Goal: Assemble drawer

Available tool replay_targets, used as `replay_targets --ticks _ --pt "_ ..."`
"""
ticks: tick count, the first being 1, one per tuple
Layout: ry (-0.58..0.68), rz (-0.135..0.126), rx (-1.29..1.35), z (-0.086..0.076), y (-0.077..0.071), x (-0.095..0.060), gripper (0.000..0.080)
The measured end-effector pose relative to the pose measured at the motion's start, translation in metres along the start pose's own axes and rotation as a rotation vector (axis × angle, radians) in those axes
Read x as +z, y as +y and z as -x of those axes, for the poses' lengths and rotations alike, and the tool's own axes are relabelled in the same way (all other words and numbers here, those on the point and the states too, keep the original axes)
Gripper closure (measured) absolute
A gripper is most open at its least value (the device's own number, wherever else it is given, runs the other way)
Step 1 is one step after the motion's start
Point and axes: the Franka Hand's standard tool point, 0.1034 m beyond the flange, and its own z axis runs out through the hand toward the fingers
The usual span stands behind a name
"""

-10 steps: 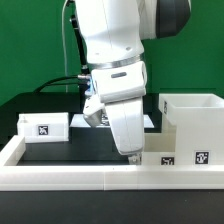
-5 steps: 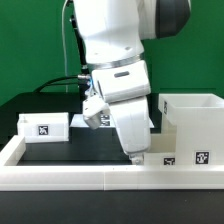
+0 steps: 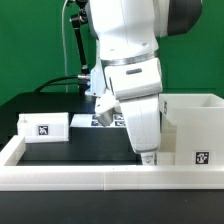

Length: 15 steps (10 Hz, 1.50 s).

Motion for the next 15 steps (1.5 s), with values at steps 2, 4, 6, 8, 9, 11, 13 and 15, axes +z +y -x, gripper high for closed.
replay_targets --ticks 2,4,6,8,9,11,13,15 --pt "-0.013 -0.002 -0.009 -0.003 0.000 0.001 0.0150" --pt "-0.033 -0.008 -0.027 -0.008 0.000 0.000 0.0150" --pt "-0.031 -0.011 -0.027 -0.016 0.000 0.001 0.0150" --pt "-0.033 -0.011 -0.047 -0.017 0.000 0.002 0.0150" --pt "-0.033 -0.012 -0.050 -0.016 -0.001 0.002 0.0150" --pt "-0.035 -0.014 -0.042 -0.011 -0.002 0.004 0.0150" --pt "-0.034 -0.016 -0.045 -0.015 -0.003 0.004 0.0150" --pt "-0.034 -0.051 -0.051 -0.020 -0.005 0.004 0.0150"
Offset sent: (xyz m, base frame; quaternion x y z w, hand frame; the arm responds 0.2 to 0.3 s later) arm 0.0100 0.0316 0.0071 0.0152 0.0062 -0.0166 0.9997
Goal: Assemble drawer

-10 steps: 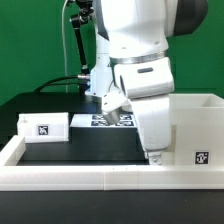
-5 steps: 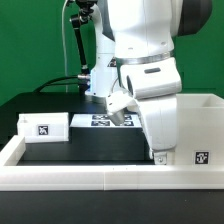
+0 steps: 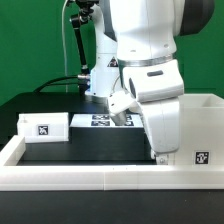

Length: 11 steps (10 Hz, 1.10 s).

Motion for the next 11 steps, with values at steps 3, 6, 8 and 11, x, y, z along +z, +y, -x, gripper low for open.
replay_targets --ticks 3,6,8,11 --pt "-0.002 -0.002 0.000 0.012 0.003 -0.004 0.0150" --pt "0.010 0.104 0.073 0.063 -0.005 -0.009 0.0150" --pt "0.006 0.093 0.086 0.078 -0.022 -0.008 0.0150" --pt "-0.015 0.108 0.118 0.098 -0.060 -0.020 0.0150"
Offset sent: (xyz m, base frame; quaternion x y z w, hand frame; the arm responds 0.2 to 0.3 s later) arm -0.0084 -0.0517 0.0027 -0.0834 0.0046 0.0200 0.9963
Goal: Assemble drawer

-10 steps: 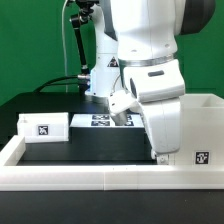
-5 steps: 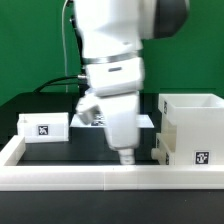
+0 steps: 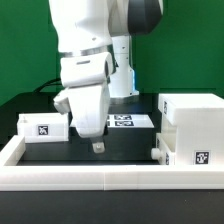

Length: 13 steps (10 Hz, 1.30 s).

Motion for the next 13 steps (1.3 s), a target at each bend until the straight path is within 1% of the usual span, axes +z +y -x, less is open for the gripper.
replay_targets --ticks 1,2,3,4,12,13 --pt "-0.010 0.007 0.011 0.007 -0.013 -0.006 0.0150" --pt "-0.017 0.008 0.020 0.013 -0.023 -0.012 0.0150" --pt "-0.025 0.009 0.025 0.022 -0.031 -0.022 0.0150" --pt "-0.029 0.004 0.030 0.028 -0.036 -0.028 0.0150" --pt "-0.022 0.006 0.524 0.026 -0.037 -0.026 0.0150" --pt "-0.013 0.029 0.605 0.028 -0.037 -0.027 0.0150"
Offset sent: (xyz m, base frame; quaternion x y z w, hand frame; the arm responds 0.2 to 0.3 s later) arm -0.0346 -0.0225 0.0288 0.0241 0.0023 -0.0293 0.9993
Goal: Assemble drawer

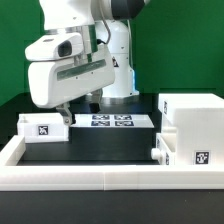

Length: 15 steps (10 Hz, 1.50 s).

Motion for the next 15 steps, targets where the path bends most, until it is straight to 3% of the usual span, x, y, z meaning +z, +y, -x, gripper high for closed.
replay_targets --ticks 1,5,11,13,14,15 --pt "0.014 0.033 0.093 0.012 -0.003 -0.003 0.0150" --pt "0.036 0.083 0.441 0.048 -0.020 0.001 0.0150" --pt "0.050 0.068 0.709 0.050 -0.024 0.003 0.0150" --pt "0.039 0.083 0.716 0.071 -0.029 0.003 0.0150" --pt "0.041 0.097 0.715 0.076 -0.038 0.005 0.0150" --pt "0.032 0.094 0.714 0.083 -0.048 0.007 0.0150"
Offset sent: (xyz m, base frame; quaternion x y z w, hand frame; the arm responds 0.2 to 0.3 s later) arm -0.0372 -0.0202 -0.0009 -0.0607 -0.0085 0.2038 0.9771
